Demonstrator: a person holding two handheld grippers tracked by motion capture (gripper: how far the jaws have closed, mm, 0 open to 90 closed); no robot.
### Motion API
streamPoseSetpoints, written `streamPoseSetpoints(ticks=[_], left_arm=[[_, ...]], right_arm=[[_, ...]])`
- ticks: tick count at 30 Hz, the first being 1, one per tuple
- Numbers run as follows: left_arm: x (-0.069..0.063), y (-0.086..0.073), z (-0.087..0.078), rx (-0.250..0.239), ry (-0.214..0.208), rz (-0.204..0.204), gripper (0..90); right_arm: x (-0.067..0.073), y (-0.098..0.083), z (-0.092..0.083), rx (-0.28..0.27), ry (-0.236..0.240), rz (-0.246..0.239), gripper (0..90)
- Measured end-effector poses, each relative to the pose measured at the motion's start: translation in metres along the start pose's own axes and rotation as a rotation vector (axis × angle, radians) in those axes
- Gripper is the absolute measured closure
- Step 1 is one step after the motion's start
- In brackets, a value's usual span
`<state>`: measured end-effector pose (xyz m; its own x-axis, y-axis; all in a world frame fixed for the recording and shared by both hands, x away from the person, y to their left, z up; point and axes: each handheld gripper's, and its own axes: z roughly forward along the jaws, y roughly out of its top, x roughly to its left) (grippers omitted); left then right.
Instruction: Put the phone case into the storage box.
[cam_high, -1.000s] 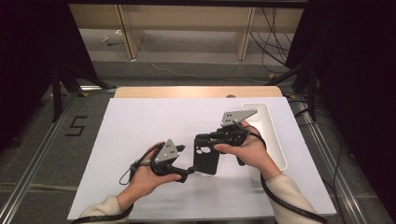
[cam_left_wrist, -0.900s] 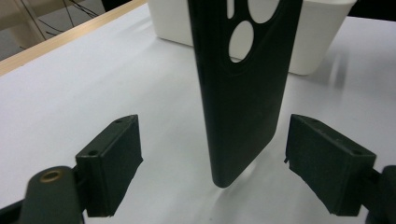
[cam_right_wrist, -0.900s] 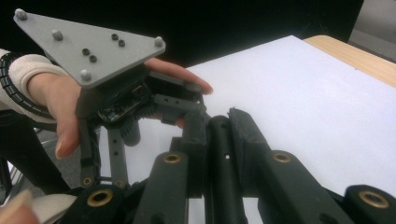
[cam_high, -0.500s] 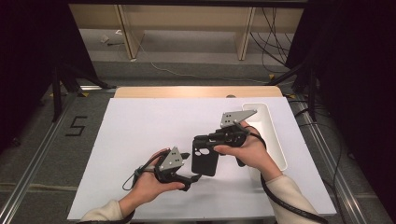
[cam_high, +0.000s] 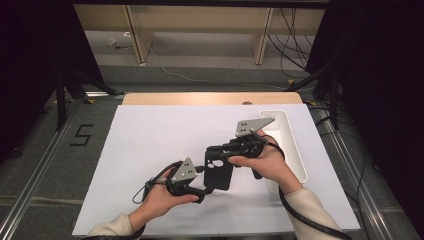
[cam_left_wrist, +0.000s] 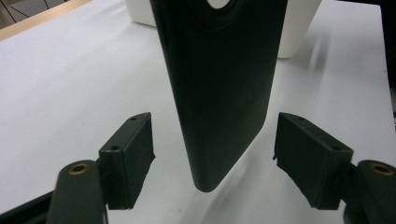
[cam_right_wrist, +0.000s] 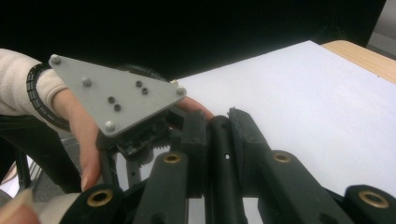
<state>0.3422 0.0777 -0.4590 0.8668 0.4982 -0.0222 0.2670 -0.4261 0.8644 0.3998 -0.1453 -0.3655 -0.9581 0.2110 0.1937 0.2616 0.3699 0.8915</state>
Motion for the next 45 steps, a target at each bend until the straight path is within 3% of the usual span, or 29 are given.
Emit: streamPoseSetpoints(ticks=[16, 38, 45], left_arm=[[0.0044, -0.0034, 0.0044, 0.003, -0.037, -0.019, 45.0], [0.0075, -0.0017, 0.0011, 0.033, -0.074, 0.011, 70.3], [0.0097, 0.0004, -0.0015, 0.042, -0.074, -0.013, 77.8]], right_arm=[[0.0011, 0.0004, 0.0016, -0.001, 0.014, 0.004, 78.1], [0.0025, 0.0005, 0.0023, 0.001, 0.034, -0.009, 78.1], [0.0032, 0.0015, 0.0006, -0.003, 0.042, -0.019, 77.8]])
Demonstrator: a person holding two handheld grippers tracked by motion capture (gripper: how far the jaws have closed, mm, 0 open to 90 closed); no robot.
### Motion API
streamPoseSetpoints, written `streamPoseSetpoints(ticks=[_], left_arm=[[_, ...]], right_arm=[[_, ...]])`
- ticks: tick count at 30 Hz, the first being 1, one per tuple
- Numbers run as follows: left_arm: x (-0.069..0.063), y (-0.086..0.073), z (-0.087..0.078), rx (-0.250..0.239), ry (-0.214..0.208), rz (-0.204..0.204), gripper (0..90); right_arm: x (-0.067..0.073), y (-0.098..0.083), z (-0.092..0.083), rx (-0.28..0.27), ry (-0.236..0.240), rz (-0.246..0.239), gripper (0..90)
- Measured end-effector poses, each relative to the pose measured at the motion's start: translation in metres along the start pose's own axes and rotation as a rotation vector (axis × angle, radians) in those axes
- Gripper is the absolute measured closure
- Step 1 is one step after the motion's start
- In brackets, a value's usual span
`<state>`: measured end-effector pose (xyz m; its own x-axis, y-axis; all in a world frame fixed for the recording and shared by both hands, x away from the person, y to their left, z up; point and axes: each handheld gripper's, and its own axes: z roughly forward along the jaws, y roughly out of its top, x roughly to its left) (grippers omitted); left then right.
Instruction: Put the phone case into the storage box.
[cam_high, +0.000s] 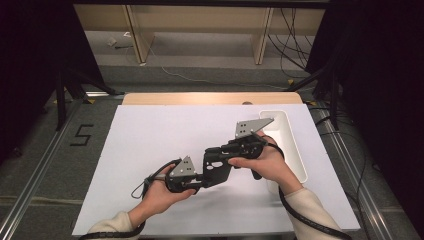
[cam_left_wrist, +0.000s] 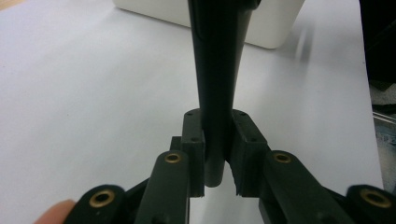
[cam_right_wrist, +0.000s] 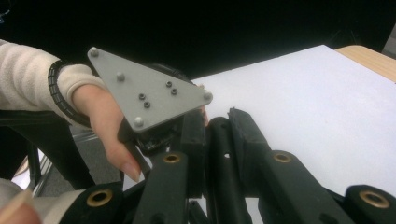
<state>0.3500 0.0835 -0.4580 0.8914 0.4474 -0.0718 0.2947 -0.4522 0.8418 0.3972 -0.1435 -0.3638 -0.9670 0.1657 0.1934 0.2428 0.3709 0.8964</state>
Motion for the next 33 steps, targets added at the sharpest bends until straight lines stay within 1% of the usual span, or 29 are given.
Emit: streamPoseSetpoints(ticks=[5, 7, 8, 10, 11, 12, 14, 15, 16, 18, 19, 20, 21, 22, 23, 24, 25, 26, 27, 28, 29, 32, 33], left_arm=[[-0.001, 0.001, 0.000, 0.000, -0.003, -0.007, 79.3], [-0.001, 0.001, -0.001, 0.002, 0.004, -0.011, 79.5], [-0.001, 0.002, -0.001, 0.002, -0.003, -0.016, 79.6], [-0.001, 0.002, -0.001, -0.001, -0.003, -0.021, 79.6], [-0.002, 0.002, -0.001, 0.002, -0.008, -0.025, 79.7], [-0.002, 0.002, -0.001, 0.002, -0.007, -0.028, 79.7], [-0.002, 0.002, -0.001, 0.003, -0.001, -0.032, 79.7], [-0.002, 0.002, -0.001, 0.002, 0.002, -0.027, 79.8], [-0.002, 0.003, -0.001, 0.003, 0.002, -0.026, 79.8], [-0.003, 0.003, -0.001, 0.003, 0.000, -0.021, 79.8], [-0.003, 0.003, -0.001, 0.003, 0.000, -0.021, 79.8], [-0.004, 0.003, -0.001, 0.000, 0.001, -0.018, 79.8], [-0.004, 0.003, -0.001, -0.001, 0.001, -0.021, 79.8], [-0.004, 0.003, -0.001, -0.001, 0.001, -0.021, 79.8], [-0.003, 0.003, -0.001, -0.003, 0.004, -0.025, 79.8], [-0.002, 0.003, -0.002, -0.002, 0.005, -0.028, 79.9], [-0.001, 0.003, -0.002, -0.006, 0.008, -0.031, 79.9], [-0.001, 0.003, -0.003, -0.006, 0.012, -0.034, 79.9], [0.000, 0.003, -0.003, -0.009, 0.017, -0.036, 79.9], [0.000, 0.003, -0.003, -0.008, 0.019, -0.037, 79.9], [0.000, 0.003, -0.003, -0.008, 0.019, -0.037, 79.9], [0.000, 0.003, -0.003, -0.011, 0.027, -0.038, 79.9], [0.000, 0.003, -0.003, -0.011, 0.029, -0.038, 79.9]], right_arm=[[0.000, 0.001, 0.000, -0.009, 0.003, -0.009, 76.8], [0.000, 0.001, 0.000, -0.011, 0.002, -0.007, 76.0], [0.000, 0.001, -0.001, -0.012, 0.003, -0.010, 75.3], [0.000, 0.001, -0.001, -0.012, 0.001, -0.012, 75.0], [0.001, 0.002, -0.001, -0.003, -0.002, -0.016, 73.4], [0.001, 0.002, -0.001, -0.003, -0.002, -0.016, 73.4], [0.001, 0.002, -0.001, -0.002, -0.011, -0.024, 70.1], [0.001, 0.002, -0.001, -0.001, -0.009, -0.025, 67.6], [0.001, 0.002, -0.001, -0.001, -0.015, -0.035, 62.6], [0.000, 0.002, -0.001, 0.002, -0.019, -0.043, 57.1], [0.000, 0.002, -0.001, 0.002, -0.019, -0.043, 57.1], [0.000, 0.002, -0.001, 0.003, -0.021, -0.044, 54.0], [-0.001, 0.001, -0.001, 0.001, -0.029, -0.053, 46.0], [-0.001, 0.001, -0.001, 0.001, -0.029, -0.053, 46.0], [-0.001, 0.001, -0.002, 0.000, -0.031, -0.053, 43.6], [-0.002, 0.001, -0.003, -0.009, -0.039, -0.051, 39.0], [-0.003, 0.001, -0.004, -0.025, -0.062, -0.047, 32.9], [-0.003, 0.001, -0.004, -0.025, -0.062, -0.047, 32.9], [-0.004, 0.001, -0.006, -0.040, -0.088, -0.048, 27.8], [-0.004, 0.000, -0.007, -0.045, -0.094, -0.039, 25.0], [-0.004, 0.000, -0.007, -0.045, -0.094, -0.039, 25.0], [-0.006, -0.001, -0.010, -0.069, -0.132, -0.035, 18.8], [-0.007, -0.002, -0.011, -0.084, -0.157, -0.029, 16.6]])
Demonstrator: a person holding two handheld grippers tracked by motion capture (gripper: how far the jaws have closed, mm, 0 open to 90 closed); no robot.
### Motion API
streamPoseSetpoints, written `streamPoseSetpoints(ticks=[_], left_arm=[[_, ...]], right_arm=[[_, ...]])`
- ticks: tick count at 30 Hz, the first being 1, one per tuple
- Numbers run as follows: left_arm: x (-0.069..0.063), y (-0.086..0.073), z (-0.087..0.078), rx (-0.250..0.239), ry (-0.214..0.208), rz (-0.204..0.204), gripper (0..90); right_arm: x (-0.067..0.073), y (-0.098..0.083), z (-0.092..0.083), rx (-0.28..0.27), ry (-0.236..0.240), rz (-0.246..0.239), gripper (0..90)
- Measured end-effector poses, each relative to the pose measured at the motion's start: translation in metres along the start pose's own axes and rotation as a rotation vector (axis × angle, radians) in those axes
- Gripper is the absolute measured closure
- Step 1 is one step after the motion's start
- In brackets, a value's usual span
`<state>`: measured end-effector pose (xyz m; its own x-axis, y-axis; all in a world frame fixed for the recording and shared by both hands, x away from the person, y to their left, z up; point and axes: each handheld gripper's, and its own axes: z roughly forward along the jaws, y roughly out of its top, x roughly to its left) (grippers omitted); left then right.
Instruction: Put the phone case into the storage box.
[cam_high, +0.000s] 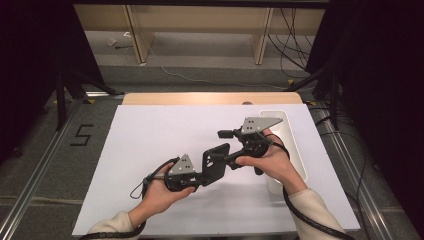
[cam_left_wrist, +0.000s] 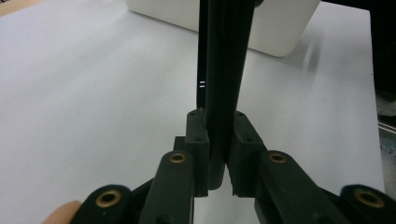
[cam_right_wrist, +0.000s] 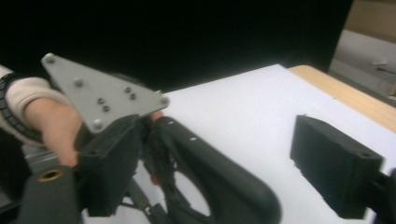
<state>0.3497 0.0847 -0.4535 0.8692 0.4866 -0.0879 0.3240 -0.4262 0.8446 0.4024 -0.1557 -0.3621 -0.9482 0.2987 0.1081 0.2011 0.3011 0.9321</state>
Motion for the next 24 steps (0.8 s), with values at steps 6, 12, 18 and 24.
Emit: streamPoseSetpoints(ticks=[6, 12, 18, 24], left_arm=[[0.001, 0.000, -0.001, -0.002, 0.017, -0.011, 79.9], [0.002, -0.001, -0.001, -0.007, 0.036, -0.021, 79.8], [0.003, -0.001, -0.001, -0.008, 0.048, -0.029, 79.8], [0.004, 0.000, -0.002, -0.009, 0.061, -0.037, 79.8]], right_arm=[[-0.002, -0.002, -0.005, -0.040, -0.048, 0.009, 15.1], [0.000, -0.005, -0.009, -0.076, -0.096, 0.013, 13.4], [0.002, -0.012, -0.014, -0.097, -0.126, 0.026, 12.0], [0.002, -0.016, -0.020, -0.119, -0.168, 0.036, 10.9]])
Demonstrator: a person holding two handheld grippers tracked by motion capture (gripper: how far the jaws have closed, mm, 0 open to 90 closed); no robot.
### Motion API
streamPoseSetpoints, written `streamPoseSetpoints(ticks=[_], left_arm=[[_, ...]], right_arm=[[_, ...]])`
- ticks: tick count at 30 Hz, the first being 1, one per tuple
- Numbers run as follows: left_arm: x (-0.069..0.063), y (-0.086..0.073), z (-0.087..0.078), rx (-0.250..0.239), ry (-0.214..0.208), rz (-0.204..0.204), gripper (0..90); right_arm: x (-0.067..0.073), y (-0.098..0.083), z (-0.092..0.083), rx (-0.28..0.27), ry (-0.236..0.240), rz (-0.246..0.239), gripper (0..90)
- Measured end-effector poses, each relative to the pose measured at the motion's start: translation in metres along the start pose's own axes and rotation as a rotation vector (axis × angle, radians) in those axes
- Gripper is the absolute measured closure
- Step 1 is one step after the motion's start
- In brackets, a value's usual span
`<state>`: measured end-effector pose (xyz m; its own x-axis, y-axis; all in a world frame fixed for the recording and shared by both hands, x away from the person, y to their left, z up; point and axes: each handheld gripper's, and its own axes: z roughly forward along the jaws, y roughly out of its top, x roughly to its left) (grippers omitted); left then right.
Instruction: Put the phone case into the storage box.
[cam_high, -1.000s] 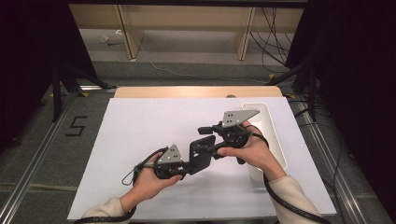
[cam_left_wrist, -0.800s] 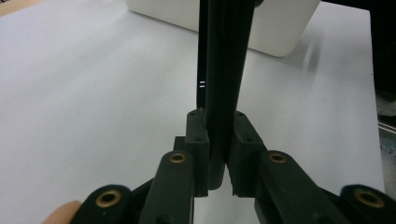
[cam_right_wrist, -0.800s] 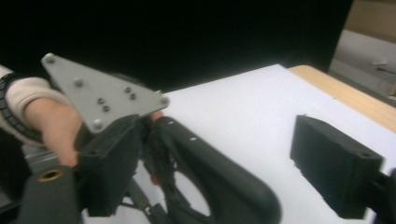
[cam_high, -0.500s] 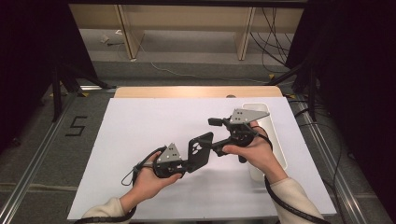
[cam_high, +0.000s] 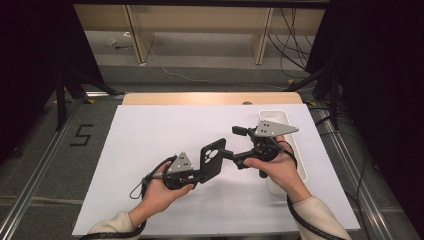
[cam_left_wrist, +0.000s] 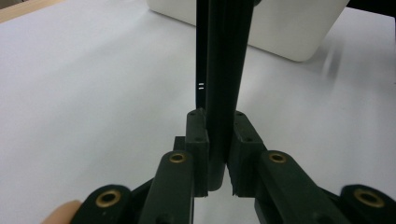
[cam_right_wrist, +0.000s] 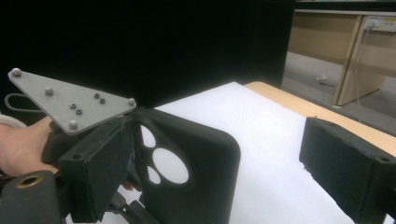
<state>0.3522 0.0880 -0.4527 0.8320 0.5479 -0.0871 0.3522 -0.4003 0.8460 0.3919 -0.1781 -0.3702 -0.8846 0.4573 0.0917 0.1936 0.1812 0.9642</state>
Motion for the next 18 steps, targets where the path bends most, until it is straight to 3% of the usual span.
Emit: streamPoseSetpoints(ticks=[18], left_arm=[[0.0029, 0.0019, -0.0029, -0.003, 0.046, -0.036, 79.8]], right_arm=[[0.0038, -0.0078, -0.0042, -0.028, -0.065, 0.002, 9.5]])
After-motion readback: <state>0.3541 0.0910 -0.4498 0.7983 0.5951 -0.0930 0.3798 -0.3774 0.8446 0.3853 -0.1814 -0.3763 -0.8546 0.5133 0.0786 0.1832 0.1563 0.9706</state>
